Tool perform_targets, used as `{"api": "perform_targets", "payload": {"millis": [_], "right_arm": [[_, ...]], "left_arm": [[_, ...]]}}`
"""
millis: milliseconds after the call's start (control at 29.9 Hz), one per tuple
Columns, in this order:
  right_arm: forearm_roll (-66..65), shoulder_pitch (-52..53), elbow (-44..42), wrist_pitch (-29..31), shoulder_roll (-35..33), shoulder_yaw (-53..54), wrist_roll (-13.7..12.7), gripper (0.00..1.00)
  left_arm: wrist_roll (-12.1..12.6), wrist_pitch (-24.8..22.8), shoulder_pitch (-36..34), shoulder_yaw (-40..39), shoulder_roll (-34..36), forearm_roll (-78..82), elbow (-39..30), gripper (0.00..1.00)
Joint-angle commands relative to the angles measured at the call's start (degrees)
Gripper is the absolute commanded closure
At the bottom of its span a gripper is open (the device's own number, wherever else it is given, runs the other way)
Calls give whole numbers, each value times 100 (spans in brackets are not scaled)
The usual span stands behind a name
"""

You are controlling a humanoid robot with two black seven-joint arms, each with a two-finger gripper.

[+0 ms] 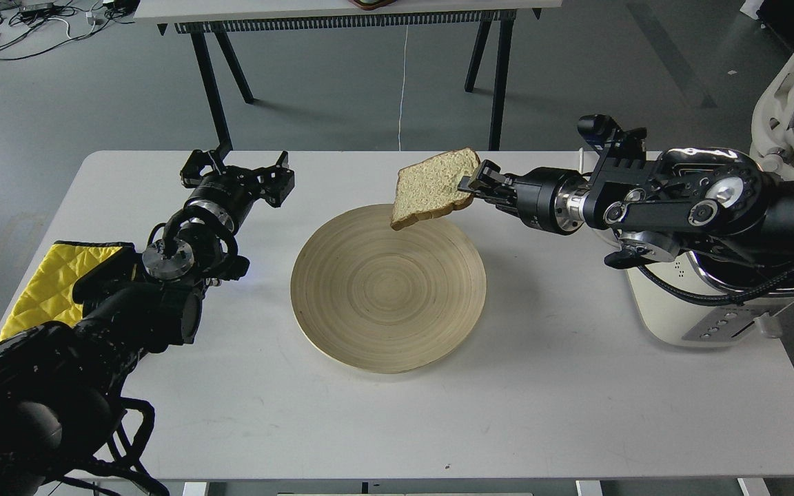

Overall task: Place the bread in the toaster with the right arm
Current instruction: 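Lift the bread slice off the plate and carry it above the toaster, then lower the bread slice into the toaster slot and release it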

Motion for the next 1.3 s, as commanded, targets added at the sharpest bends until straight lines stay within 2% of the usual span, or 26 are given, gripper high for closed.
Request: {"api": "perform_targets", "payload": {"millis": [0,234,535,802,970,1271], "right_arm": [[-17,659,254,52,-478,-117,-1,89],[-298,2013,588,70,-1270,-969,-1,89],[-1844,3446,984,52,-2070,-2287,-1,89],[-2223,4281,1537,52,-2105,-3965,16,89],[-2232,4677,1854,78,-2079,-4879,245,88],[-2232,5064,2442,52,-2062,-5785,333,89]], "left_arm": [[0,0,0,0,7,-2,0,0],[0,0,0,0,-1,7,0,0],[0,0,0,0,-1,-2,0,0],[0,0,0,0,-1,-2,0,0],[0,0,0,0,7,-2,0,0],[0,0,0,0,7,7,0,0]]}}
